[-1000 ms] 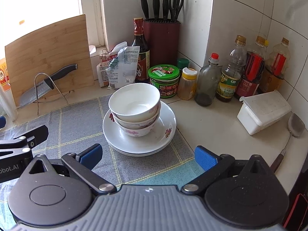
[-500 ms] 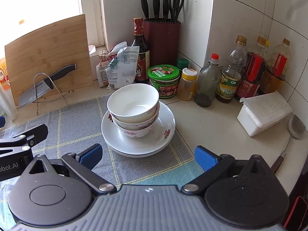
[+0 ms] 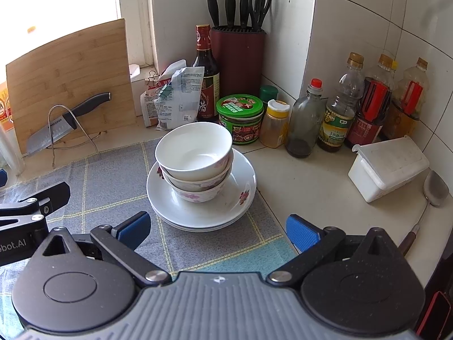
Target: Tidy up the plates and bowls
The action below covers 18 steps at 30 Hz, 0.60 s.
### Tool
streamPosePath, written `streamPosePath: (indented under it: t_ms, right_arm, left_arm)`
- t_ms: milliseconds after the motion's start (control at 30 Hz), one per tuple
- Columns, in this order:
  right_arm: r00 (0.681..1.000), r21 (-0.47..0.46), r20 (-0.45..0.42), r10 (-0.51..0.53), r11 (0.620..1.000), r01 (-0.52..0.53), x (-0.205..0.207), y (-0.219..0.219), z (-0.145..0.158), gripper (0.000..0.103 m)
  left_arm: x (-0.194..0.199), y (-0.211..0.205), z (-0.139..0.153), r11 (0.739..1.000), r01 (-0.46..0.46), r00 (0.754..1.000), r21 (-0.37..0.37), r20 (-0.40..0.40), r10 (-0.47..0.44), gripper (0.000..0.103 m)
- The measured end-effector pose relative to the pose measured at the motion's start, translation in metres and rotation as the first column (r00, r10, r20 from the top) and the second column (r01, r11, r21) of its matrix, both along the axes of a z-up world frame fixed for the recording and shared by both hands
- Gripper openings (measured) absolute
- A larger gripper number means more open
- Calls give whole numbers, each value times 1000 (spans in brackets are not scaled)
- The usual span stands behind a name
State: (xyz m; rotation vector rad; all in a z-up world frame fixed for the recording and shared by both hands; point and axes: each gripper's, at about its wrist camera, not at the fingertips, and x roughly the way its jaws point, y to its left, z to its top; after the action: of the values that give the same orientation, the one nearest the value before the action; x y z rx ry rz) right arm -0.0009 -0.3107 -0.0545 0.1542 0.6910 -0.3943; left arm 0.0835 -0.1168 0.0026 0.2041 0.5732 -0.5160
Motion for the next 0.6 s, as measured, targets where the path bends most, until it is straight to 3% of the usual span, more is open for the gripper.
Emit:
streamPosePath:
  t_ms: [600]
  right_arm:
    - [1000,-8,-8,0,1000,0,3,-4,-1,103]
  left_arm:
    - [3,-7,1,1000,1,1000,-4,-11,-1,102]
